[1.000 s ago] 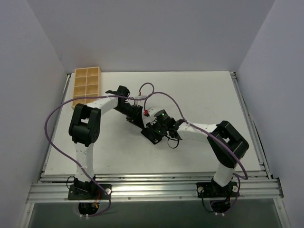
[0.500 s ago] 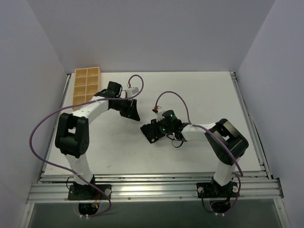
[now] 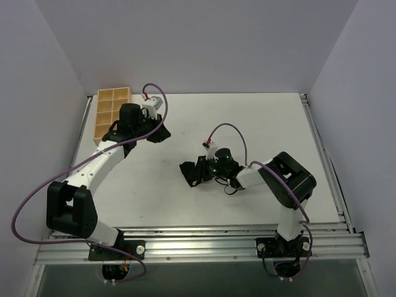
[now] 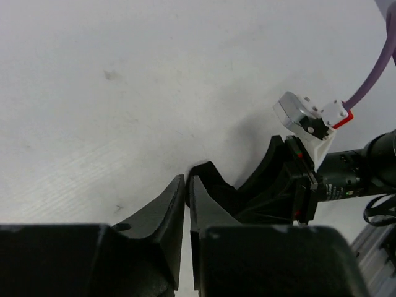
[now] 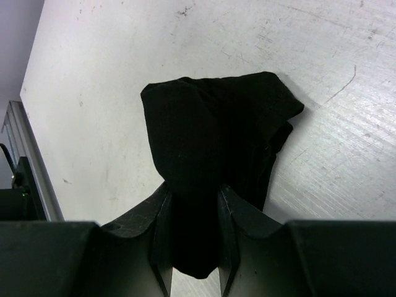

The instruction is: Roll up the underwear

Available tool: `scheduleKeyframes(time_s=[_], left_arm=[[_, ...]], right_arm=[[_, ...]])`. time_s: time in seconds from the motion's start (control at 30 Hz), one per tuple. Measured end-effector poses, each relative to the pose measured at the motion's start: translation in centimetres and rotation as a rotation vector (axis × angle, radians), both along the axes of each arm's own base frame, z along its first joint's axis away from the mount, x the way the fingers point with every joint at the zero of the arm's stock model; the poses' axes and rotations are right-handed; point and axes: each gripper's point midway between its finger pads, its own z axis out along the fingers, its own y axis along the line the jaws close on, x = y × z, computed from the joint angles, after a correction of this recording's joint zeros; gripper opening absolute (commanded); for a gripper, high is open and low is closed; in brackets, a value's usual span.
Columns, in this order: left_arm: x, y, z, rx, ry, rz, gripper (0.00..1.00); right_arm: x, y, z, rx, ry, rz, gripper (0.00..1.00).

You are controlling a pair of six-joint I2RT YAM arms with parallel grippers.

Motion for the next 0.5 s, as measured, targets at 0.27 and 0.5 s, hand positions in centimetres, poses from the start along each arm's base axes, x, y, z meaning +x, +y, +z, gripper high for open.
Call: scheduleKeyframes(time_s=[0.27,0.5], left_arm=[[-10.3,-3.8,-11.0,0.011,0.298,-0.092,0.36],[-11.0,-5.5,-11.8,-0.022,0.272,-0.066,0.34]], right_arm=[[-0.1,0.5,0.1,0.044,0.043,-0.017,0.1],[-0.3,0.4,0.1,0.062,0.065,-0.028,0.14]])
